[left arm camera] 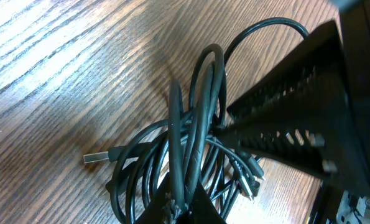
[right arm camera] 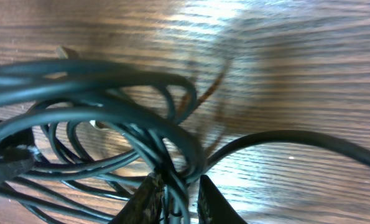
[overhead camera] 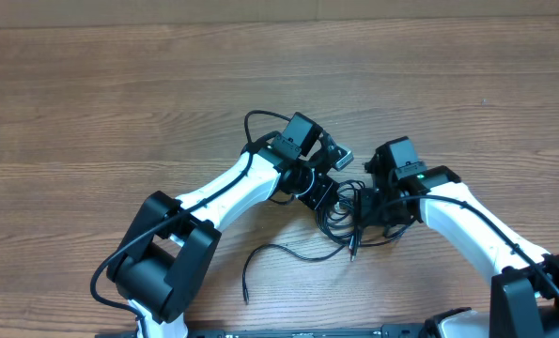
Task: Untangle cables
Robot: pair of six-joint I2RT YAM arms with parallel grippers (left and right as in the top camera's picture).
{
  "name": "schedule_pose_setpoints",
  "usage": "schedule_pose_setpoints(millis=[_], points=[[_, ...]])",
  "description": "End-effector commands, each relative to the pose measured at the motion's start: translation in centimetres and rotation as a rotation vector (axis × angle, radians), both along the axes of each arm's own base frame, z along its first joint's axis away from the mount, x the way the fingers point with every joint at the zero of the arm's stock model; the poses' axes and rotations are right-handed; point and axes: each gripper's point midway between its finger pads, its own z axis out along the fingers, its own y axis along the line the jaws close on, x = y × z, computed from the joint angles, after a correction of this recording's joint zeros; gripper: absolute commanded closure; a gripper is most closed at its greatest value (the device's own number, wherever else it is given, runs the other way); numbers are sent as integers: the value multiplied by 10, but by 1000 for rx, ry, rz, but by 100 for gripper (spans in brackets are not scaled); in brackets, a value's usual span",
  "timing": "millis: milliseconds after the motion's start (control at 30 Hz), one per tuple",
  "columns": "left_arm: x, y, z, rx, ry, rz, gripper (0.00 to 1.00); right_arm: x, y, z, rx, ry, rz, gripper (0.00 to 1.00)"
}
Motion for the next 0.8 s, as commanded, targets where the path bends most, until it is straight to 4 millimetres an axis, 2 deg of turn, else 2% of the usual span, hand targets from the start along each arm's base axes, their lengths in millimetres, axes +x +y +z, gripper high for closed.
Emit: schedule_pose_setpoints(millis=[0, 200, 400, 767], points=[[-8, -3, -3, -19, 19, -32, 96, -5, 8, -1, -4, -2, 44, 82], [-11, -5, 0, -38, 33, -42, 96, -4, 16, 0, -2, -24, 71, 82], [-11, -5, 0, -38, 34, -41, 96, 2, 11, -1, -37, -47, 62, 86], [-11, -4, -1, -34, 31, -40, 96, 0, 9, -2, -46, -40, 61, 86]])
